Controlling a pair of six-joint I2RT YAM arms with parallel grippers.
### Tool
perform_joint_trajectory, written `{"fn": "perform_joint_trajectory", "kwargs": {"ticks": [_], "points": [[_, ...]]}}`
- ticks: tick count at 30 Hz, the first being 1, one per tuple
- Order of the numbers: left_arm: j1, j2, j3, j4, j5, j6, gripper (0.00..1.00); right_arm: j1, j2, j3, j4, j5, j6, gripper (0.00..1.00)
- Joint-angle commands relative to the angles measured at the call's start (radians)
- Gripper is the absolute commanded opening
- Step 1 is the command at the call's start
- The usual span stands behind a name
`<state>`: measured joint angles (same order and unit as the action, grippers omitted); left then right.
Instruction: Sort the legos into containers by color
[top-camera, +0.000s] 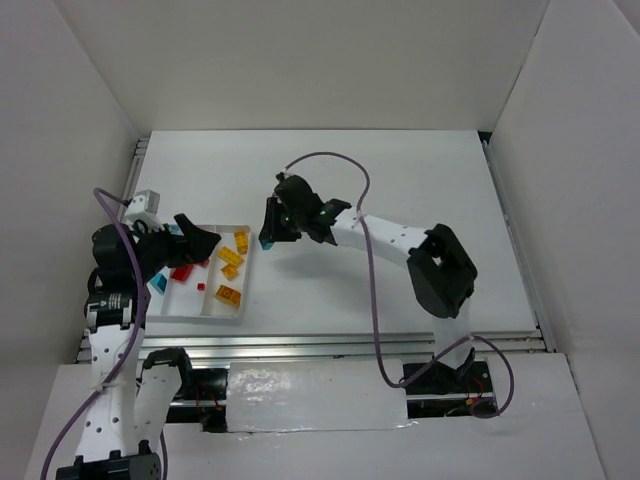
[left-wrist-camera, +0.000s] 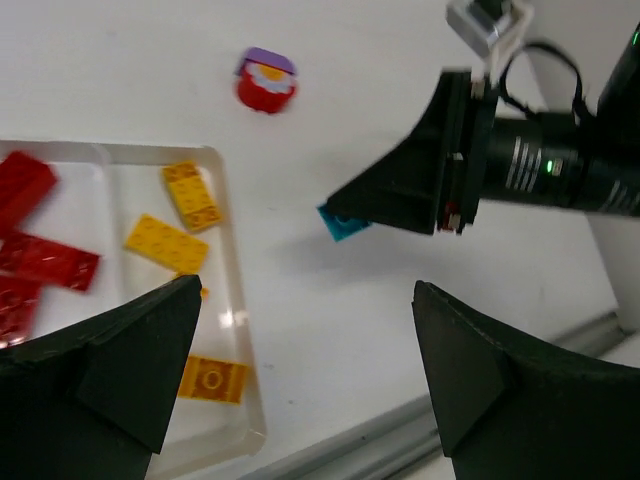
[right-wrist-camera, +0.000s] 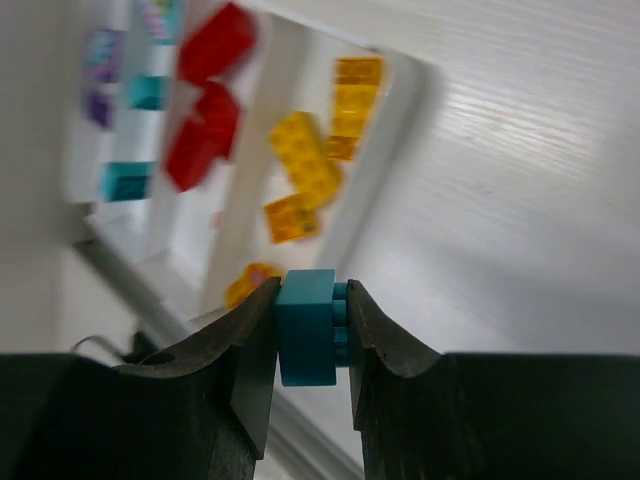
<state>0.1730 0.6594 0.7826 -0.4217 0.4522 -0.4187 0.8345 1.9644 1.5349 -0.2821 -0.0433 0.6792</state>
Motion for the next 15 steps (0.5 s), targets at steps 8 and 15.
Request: {"fn": "perform_joint_trajectory", "kwargs": {"ticks": [8, 15], "points": [[-0.035, -0.127, -0.12, 0.566, 0.548, -0.114, 1.0, -0.115, -0.295, -0.298, 0.551, -0.666, 0.331, 0.0], [-0.036, -0.083, -0.075, 0.739, 0.522, -0.101, 0.99, -0.138, -0.341, -0.427, 0.948, -0.834, 0.712, 0.0]]}}
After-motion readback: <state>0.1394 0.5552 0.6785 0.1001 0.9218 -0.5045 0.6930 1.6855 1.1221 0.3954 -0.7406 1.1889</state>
